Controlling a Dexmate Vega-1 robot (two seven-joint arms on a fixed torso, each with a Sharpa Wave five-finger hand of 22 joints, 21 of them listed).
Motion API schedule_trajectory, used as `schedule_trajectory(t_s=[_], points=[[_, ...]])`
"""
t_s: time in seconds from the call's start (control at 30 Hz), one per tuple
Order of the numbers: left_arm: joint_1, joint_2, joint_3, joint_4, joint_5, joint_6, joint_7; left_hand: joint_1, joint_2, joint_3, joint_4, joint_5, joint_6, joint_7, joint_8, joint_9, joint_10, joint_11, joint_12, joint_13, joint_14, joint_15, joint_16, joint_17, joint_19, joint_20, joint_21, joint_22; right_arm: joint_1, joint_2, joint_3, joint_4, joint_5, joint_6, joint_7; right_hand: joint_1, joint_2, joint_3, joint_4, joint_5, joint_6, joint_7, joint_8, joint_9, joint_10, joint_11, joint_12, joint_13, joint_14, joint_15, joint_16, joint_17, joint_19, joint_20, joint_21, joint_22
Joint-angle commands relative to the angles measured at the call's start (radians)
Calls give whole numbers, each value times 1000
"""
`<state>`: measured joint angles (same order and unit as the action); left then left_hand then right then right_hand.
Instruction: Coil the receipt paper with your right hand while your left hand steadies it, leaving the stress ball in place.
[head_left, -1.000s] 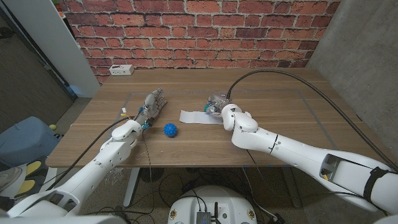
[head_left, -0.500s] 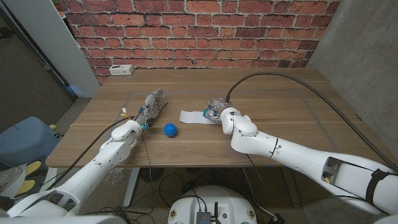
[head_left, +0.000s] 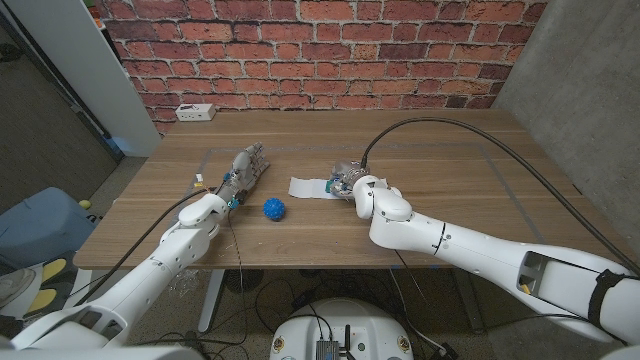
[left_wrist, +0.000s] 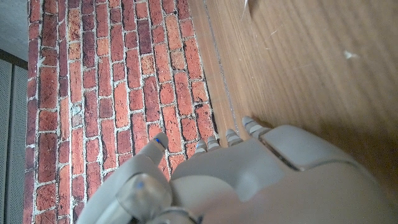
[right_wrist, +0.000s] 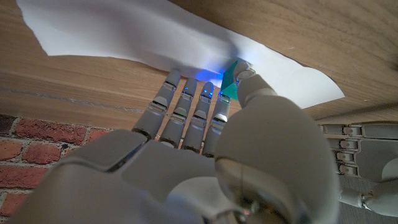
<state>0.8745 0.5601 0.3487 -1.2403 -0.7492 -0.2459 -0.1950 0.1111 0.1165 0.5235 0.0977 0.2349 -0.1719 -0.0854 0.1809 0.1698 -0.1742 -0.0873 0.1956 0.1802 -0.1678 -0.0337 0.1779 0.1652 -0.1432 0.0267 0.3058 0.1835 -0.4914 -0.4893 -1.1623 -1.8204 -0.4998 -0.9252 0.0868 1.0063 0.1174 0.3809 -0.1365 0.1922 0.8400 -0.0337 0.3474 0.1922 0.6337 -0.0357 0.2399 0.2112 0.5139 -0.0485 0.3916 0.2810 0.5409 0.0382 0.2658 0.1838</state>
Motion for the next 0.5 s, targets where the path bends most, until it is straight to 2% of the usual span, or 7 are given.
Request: schedule_trajectory(t_s=[0.03, 0.17, 0.3, 0.33, 0.5], points=[[6, 2, -3, -4, -2, -1, 0, 13, 5, -2, -3, -4, -36, -2, 0, 4, -73, 4, 0, 0, -88, 3, 0, 5, 2, 3, -4, 4, 6, 6, -1, 14, 19, -8, -14, -3, 9, -10, 3, 0, -2, 25, -17, 6, -13, -9, -9, 4, -7, -98, -4, 6, -5, 3, -3, 5], [6, 3, -3, -4, -1, -2, 0, 13, 5, -2, -4, -4, -36, -2, 0, 4, -74, 0, 0, 0, -88, 3, 0, 5, 3, 2, -5, 4, 12, 6, -6, 14, 23, -19, -10, -5, 9, -13, 3, 0, -13, 20, -24, 5, -18, -9, -11, 5, -9, -98, -3, 8, -6, 3, -3, 5], [6, 3, -3, -6, 0, -1, 1, 13, 5, -2, -4, -5, -35, -3, 0, 4, -73, 3, 1, 0, -87, 2, 0, 5, 3, 3, -6, 4, 19, 4, -10, 9, 31, -34, -1, -24, -8, -32, 6, 0, -74, 5, -59, 3, -61, -7, -28, 6, -23, -93, -12, 9, -16, 12, -8, 5], [6, 4, -3, -6, 0, -1, 1, 13, 5, -2, -4, -5, -36, -2, 0, 4, -73, 4, 0, 0, -87, 2, 0, 5, 3, 3, -7, 4, 20, 2, -13, 7, 32, -34, -1, -28, -11, -36, 6, 2, -107, -6, -77, 2, -75, -9, -33, 6, -28, -89, -15, 9, -16, 12, -9, 5], [4, 3, -3, -4, -1, -2, -2, 13, 5, -3, -4, -5, -35, -3, 0, 4, -72, 2, 1, 0, -87, 2, 0, 5, 4, 3, -7, 4, 28, -7, -16, -2, 45, -33, 10, -62, -34, -59, 16, 5, -170, -15, -112, 2, -96, -4, -37, 7, -34, -84, -24, 8, -22, 23, -12, 5]])
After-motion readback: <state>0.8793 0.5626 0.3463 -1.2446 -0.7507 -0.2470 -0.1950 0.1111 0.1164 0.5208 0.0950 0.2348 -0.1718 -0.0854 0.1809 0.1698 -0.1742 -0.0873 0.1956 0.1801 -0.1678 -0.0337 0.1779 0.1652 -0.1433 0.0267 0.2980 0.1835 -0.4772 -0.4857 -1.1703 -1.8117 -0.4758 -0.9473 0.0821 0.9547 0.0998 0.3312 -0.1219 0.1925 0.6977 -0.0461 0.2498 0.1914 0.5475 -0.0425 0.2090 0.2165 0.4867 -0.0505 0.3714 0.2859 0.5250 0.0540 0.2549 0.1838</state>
